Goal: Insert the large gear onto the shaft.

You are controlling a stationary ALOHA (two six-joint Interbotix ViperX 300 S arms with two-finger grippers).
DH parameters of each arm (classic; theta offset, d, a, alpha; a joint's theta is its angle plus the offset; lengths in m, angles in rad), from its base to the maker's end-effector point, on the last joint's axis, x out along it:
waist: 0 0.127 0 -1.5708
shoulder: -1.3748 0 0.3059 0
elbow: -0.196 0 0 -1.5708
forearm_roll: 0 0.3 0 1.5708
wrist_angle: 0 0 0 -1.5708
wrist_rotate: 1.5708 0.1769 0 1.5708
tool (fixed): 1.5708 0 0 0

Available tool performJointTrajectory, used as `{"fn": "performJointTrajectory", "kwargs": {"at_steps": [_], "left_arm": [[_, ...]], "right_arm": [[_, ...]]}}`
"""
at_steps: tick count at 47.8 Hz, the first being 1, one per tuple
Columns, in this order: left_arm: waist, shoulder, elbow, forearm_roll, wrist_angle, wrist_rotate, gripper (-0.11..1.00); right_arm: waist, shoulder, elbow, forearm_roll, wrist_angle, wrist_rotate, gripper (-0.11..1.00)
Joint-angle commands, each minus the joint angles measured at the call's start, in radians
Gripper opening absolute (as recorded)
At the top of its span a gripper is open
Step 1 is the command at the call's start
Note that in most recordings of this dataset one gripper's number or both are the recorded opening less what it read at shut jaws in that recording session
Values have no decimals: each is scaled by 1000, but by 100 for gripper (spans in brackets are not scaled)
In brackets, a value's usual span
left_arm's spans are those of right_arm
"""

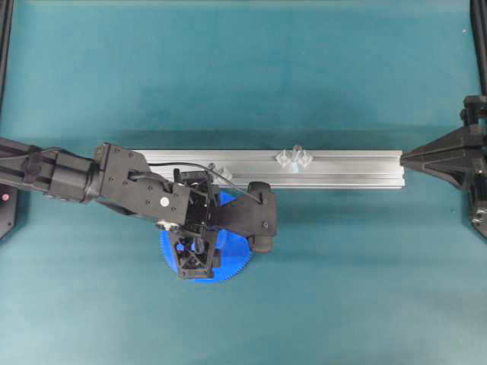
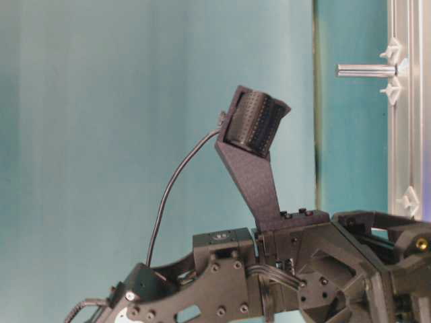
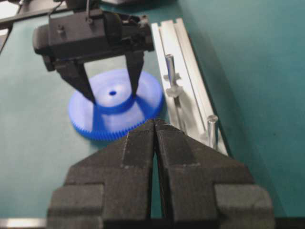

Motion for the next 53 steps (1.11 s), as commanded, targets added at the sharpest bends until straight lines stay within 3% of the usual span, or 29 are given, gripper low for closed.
{"fn": "performJointTrajectory", "kwargs": {"at_steps": [1, 17, 34, 45, 53], "left_arm": [[2, -48, -49, 2, 32, 3, 76], [3, -72, -179, 2, 155, 44, 76], [60, -72, -393, 3, 390, 166, 76], [132, -61, -483, 3, 400, 230, 76], [178, -43, -535, 3, 405, 314, 76]], "right_arm": [[-2, 0, -9, 2, -12, 9, 7], [-2, -15, -8, 2, -5, 9, 7], [-2, -15, -8, 0, -3, 9, 7], [-2, -15, -6, 0, 0, 9, 7], [-2, -15, -6, 0, 2, 9, 7]]}}
